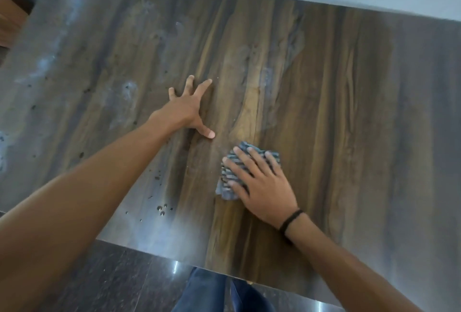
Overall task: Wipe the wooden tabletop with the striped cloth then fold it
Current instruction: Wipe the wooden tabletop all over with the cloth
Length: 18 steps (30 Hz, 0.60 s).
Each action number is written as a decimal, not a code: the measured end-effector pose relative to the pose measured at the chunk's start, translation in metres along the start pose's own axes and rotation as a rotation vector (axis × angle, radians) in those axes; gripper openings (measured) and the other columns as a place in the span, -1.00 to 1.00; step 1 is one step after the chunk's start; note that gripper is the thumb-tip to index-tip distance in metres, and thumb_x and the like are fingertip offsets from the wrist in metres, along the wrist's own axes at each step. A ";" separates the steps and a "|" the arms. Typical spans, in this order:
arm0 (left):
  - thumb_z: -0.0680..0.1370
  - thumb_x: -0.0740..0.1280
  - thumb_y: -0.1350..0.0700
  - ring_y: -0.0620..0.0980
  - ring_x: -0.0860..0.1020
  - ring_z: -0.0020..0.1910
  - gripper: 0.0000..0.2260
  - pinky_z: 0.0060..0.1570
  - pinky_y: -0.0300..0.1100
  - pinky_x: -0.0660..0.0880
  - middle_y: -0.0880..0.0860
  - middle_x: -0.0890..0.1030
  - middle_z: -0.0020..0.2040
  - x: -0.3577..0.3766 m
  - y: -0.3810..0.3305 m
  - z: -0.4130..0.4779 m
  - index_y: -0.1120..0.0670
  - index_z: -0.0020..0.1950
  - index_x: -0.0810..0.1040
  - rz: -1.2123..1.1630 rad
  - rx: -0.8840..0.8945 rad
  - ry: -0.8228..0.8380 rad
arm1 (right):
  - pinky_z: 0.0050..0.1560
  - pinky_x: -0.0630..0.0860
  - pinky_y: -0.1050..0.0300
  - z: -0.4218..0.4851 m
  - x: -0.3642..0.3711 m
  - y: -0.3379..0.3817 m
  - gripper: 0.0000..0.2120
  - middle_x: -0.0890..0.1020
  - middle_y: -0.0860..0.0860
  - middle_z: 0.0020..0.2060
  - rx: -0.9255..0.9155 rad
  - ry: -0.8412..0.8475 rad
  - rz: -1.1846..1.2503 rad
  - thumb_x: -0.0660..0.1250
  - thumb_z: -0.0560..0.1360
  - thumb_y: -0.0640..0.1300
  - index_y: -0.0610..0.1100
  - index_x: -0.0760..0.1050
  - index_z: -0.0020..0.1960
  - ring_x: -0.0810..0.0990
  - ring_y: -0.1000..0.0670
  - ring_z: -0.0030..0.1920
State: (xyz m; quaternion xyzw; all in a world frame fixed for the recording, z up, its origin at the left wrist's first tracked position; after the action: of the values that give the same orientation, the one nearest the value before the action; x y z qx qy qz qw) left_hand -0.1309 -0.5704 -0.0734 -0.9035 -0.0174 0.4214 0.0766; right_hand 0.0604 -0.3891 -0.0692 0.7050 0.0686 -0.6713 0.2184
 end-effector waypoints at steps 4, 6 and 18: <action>0.05 0.64 -0.28 0.36 -0.31 0.53 0.40 0.42 0.47 -0.04 -0.04 -0.43 0.57 -0.041 -0.005 0.017 -0.34 0.49 -0.41 -0.016 0.008 -0.052 | 0.56 0.03 -0.23 0.034 -0.023 -0.081 -0.49 0.26 0.01 0.59 0.567 -0.149 0.010 0.04 0.67 0.19 0.12 0.21 0.60 0.20 -0.12 0.58; 0.18 0.65 -0.17 0.35 -0.34 0.52 0.33 0.41 0.46 -0.03 -0.08 -0.44 0.56 -0.056 -0.010 0.026 -0.30 0.52 -0.38 -0.038 -0.009 -0.050 | 0.58 -0.02 -0.21 0.043 -0.009 -0.041 -0.49 0.21 0.02 0.61 0.381 -0.048 0.015 0.02 0.68 0.19 0.14 0.16 0.61 0.15 -0.11 0.60; 0.20 0.66 -0.15 0.40 -0.30 0.52 0.27 0.41 0.47 0.04 -0.07 -0.37 0.59 -0.052 -0.007 0.045 -0.27 0.58 -0.24 -0.025 0.000 0.011 | 0.56 0.03 -0.18 0.074 -0.017 -0.071 -0.49 0.23 0.04 0.60 0.190 -0.053 -0.013 -0.02 0.67 0.22 0.15 0.19 0.60 0.18 -0.09 0.59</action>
State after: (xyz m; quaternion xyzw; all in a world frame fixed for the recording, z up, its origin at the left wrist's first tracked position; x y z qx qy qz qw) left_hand -0.1992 -0.5633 -0.0613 -0.9055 -0.0282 0.4153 0.0819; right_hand -0.0368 -0.3517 -0.0682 0.7039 0.0036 -0.6947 0.1479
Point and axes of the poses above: each hand's wrist, its own z-axis towards the middle knuckle, its own x-axis out of the palm, y = z × x, the point moved 7 cm from there along z, towards the middle knuckle
